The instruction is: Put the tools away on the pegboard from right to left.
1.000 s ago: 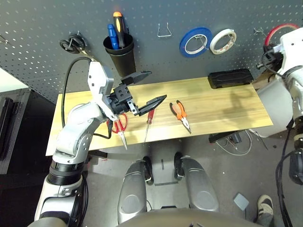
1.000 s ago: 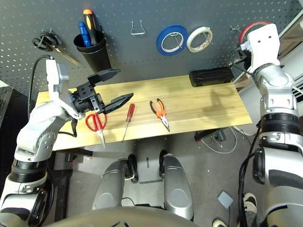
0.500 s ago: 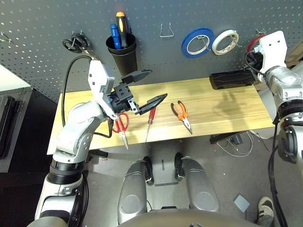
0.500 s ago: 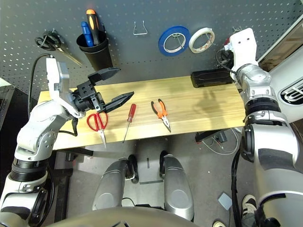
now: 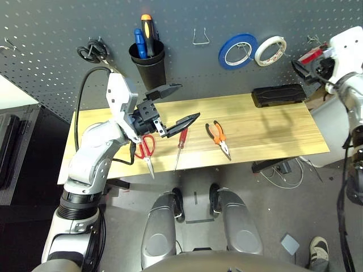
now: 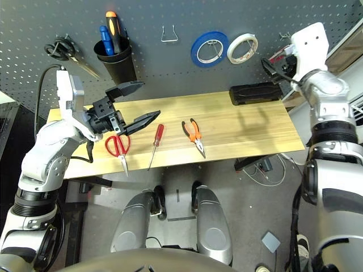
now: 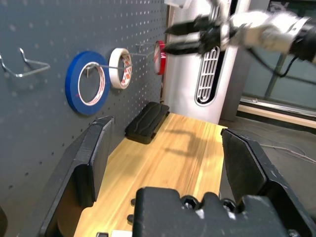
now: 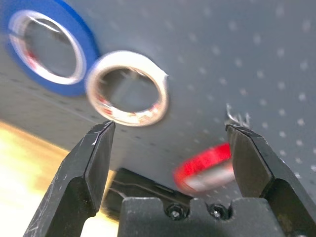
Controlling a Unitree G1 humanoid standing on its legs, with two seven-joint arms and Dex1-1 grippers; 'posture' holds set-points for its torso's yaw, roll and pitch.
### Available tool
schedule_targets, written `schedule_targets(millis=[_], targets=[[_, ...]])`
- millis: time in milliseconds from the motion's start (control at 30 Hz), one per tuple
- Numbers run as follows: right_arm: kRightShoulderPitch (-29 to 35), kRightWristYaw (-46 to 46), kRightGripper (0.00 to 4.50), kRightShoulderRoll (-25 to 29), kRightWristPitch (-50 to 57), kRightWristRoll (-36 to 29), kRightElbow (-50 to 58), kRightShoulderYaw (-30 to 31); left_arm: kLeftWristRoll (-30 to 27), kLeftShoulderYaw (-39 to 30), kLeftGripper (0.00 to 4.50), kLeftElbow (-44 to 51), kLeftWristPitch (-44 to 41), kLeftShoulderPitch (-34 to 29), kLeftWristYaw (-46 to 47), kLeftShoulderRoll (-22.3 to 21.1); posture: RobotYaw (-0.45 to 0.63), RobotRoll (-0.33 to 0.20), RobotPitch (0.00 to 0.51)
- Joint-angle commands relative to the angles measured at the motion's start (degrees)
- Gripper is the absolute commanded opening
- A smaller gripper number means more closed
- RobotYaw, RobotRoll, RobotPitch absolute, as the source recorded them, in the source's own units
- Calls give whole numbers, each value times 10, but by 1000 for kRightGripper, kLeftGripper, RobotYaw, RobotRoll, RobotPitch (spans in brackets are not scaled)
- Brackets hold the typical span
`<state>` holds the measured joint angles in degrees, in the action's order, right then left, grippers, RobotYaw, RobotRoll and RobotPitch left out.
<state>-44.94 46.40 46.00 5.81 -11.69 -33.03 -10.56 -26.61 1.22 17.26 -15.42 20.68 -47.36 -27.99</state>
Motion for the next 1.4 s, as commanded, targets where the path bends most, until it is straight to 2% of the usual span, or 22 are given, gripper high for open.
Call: schedule_targets(millis=[33, 167, 300, 633, 800, 900, 1000, 1067, 1233, 1400], targets=[[26, 74, 4485, 36, 47, -27, 67, 3, 10, 10, 4500, -5, -7, 1, 0, -3, -115, 0, 211], [59, 151, 4485, 71, 124, -56, 138, 22, 24, 19, 4500, -22, -22, 6, 7, -6, -127, 0, 217], [98, 154, 4485, 57, 180, -55, 192, 48, 41, 37, 4500, -32, -22, 1, 3, -5, -127, 0, 214], [154, -34, 4485, -97, 350, 38, 251, 167, 40, 54, 4500, -37, -7, -2, -13, 15, -96, 0, 224], [146, -110, 4485, -180, 465, 43, 256, 184, 94, 94, 4500, -54, -9, -12, -32, -21, -88, 0, 231], [140, -142, 4485, -215, 484, 49, 242, 192, 112, 125, 4500, -55, -21, -28, -54, -45, -73, 0, 239], [131, -172, 4485, -243, 477, 71, 199, 213, 109, 130, 4500, -57, -36, -35, -48, -40, -71, 0, 239], [118, -193, 4485, -268, 464, 76, 155, 206, 109, 132, 4500, -59, -46, -39, -47, -37, -71, 0, 239], [63, -229, 4485, -324, 405, 93, 9, 205, 102, 127, 4500, -64, -79, -39, -36, -25, -60, 0, 237], [3, -245, 4485, -357, 394, 111, -86, 209, 99, 123, 4500, -62, -87, -37, -48, -30, -64, 0, 236]])
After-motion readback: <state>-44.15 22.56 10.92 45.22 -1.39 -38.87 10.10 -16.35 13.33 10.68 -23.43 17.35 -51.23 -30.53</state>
